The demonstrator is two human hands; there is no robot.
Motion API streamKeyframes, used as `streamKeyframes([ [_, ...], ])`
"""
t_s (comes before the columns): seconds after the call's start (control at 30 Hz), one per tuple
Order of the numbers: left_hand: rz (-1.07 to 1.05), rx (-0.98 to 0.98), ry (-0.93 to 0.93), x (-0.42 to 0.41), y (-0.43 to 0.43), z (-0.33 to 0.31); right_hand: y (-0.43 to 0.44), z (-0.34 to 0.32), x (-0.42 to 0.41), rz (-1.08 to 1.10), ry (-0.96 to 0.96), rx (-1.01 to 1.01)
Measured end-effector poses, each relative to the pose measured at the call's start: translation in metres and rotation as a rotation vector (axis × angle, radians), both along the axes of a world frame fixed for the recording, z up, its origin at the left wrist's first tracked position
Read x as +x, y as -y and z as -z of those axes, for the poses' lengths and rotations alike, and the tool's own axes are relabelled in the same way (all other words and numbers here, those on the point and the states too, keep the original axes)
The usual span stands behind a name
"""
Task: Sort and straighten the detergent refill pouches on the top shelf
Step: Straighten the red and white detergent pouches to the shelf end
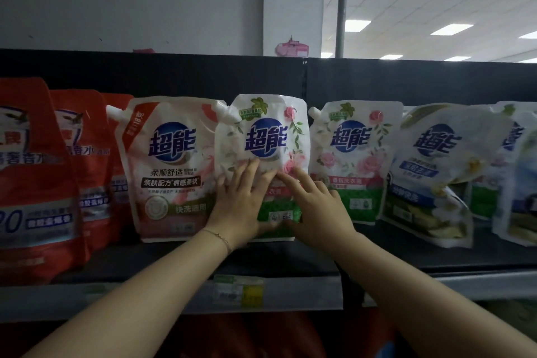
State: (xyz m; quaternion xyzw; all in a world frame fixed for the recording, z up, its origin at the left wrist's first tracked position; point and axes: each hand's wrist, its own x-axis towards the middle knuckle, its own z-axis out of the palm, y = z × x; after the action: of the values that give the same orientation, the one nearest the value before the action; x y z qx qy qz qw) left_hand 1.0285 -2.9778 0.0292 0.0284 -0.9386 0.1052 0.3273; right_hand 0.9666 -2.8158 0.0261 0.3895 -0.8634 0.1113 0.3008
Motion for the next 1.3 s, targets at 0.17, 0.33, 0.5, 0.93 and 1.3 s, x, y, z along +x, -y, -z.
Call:
streamKeyframes([
  [0.17, 0.149, -0.021, -0.127, 0.005, -0.016, 0.002, -0.018, 0.0, 0.004, 0.008, -0.064, -0.056],
  [0.33, 0.179, -0.082, -0.131, -0.002, -0.049, -0.006, -0.052, -0.003, -0.008, 0.027, -0.069, -0.065],
  [0.5, 0.214, -0.102, -0.049, -0.025, -0.098, -0.008, -0.098, -0.005, -0.03, 0.03, -0.072, -0.072],
  [0.93, 0.093, 0.366, 0.208, -0.107, -0.223, -0.001, -0.229, 0.009, -0.084, 0.004, -0.167, -0.131],
  [1.3, 0.152, 1.122, 0.18, -0.135, -0.272, -0.009, -0.259, 0.019, -0.105, -0.139, -0.065, -0.036],
])
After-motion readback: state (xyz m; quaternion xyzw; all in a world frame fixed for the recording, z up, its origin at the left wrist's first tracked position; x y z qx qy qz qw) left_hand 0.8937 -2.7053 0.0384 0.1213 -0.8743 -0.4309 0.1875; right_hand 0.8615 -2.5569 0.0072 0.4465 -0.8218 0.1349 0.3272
